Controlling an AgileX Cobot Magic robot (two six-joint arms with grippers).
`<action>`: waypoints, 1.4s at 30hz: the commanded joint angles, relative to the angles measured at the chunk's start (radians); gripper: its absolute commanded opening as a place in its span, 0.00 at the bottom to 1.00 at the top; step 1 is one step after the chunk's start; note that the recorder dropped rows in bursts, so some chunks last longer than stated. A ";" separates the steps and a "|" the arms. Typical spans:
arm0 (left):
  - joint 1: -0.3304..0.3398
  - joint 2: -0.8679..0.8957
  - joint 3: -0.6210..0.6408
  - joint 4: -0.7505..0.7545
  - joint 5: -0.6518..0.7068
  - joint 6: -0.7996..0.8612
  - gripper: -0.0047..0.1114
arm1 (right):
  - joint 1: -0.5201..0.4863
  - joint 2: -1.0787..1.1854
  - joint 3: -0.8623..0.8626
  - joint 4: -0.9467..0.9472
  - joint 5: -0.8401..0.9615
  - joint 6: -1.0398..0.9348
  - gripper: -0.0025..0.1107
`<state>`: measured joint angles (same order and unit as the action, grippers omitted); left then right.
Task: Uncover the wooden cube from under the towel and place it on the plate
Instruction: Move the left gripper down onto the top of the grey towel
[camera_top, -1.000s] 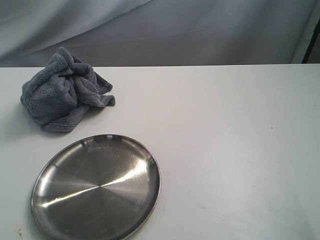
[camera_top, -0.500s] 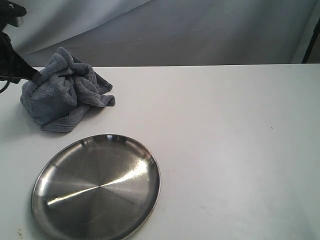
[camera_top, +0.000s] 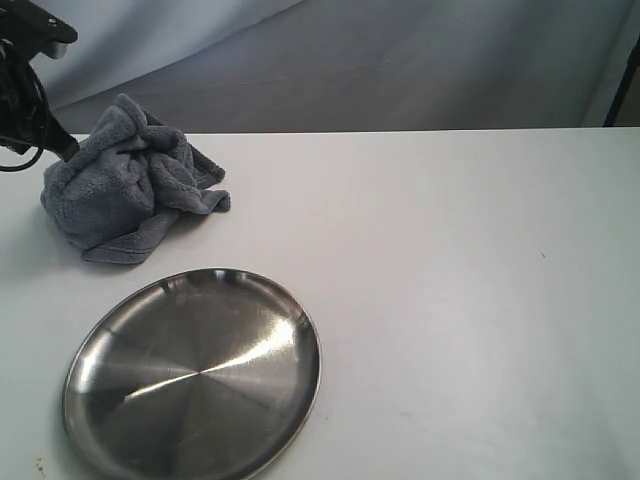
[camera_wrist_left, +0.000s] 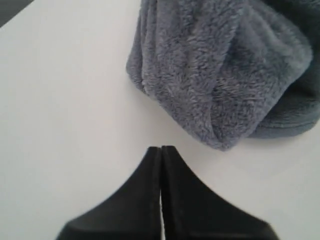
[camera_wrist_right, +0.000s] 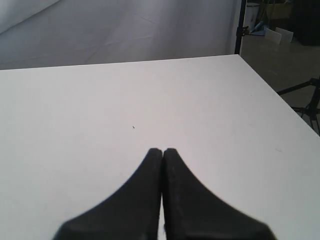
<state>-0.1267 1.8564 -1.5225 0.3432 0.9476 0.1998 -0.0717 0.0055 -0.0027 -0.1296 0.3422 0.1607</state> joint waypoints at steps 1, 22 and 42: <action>0.029 0.036 -0.005 0.009 0.110 -0.067 0.04 | -0.008 -0.006 0.003 0.001 -0.001 0.005 0.02; 0.058 0.137 -0.105 -0.617 0.090 0.563 0.04 | -0.008 -0.006 0.003 0.001 -0.001 0.005 0.02; 0.136 0.017 -0.043 -0.171 0.274 -0.063 0.04 | -0.008 -0.006 0.003 0.001 -0.001 0.005 0.02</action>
<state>-0.0110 1.8711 -1.5962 0.3582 1.2102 0.0717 -0.0717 0.0055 -0.0027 -0.1296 0.3422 0.1607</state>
